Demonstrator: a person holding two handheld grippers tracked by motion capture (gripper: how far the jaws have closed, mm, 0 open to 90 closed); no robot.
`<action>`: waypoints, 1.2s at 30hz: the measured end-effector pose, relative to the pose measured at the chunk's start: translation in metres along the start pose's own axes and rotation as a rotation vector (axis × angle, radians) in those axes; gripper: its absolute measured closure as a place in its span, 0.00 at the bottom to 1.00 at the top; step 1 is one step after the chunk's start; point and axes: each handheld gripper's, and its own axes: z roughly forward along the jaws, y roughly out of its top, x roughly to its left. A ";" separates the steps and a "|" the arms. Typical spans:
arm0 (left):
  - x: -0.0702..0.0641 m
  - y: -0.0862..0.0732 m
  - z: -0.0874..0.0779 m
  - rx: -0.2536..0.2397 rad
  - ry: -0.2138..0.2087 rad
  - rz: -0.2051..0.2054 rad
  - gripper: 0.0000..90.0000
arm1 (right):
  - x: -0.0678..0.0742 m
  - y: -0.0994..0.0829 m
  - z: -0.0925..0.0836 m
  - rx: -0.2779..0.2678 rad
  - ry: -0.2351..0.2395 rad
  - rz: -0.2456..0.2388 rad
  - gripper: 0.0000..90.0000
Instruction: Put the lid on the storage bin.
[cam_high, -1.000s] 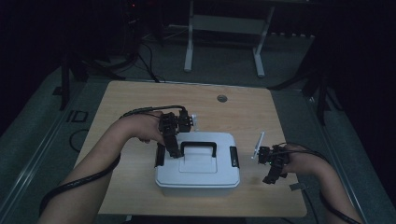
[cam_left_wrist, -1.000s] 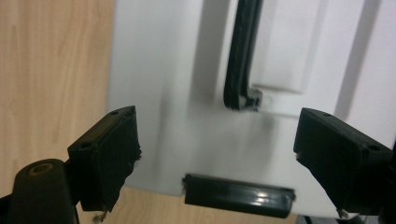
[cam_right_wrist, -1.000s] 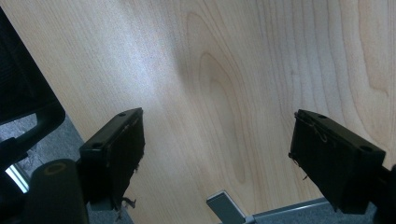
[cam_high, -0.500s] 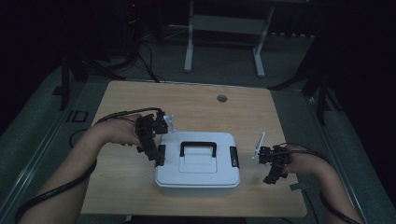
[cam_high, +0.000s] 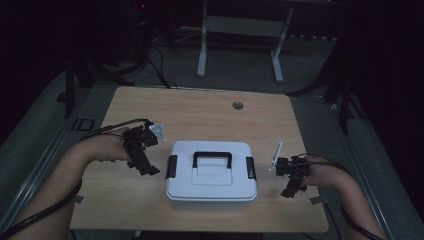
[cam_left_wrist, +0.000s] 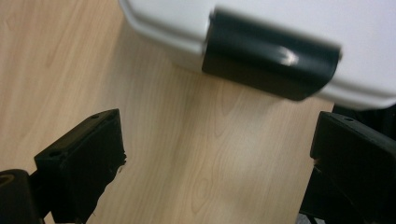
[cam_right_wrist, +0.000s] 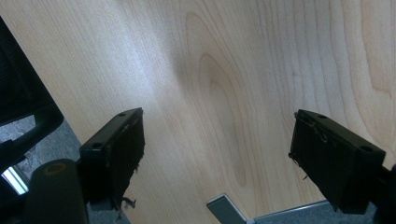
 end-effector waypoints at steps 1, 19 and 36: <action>0.001 -0.011 0.001 -0.008 0.005 -0.016 0.03 | 0.001 0.001 0.000 0.000 0.000 -0.002 0.19; 0.005 -0.064 0.027 -0.001 0.007 -0.091 0.03 | -0.001 0.001 0.001 0.002 0.001 0.008 0.19; 0.002 -0.096 0.060 -0.017 -0.021 -0.146 0.03 | 0.000 0.000 0.006 -0.005 0.008 0.009 0.19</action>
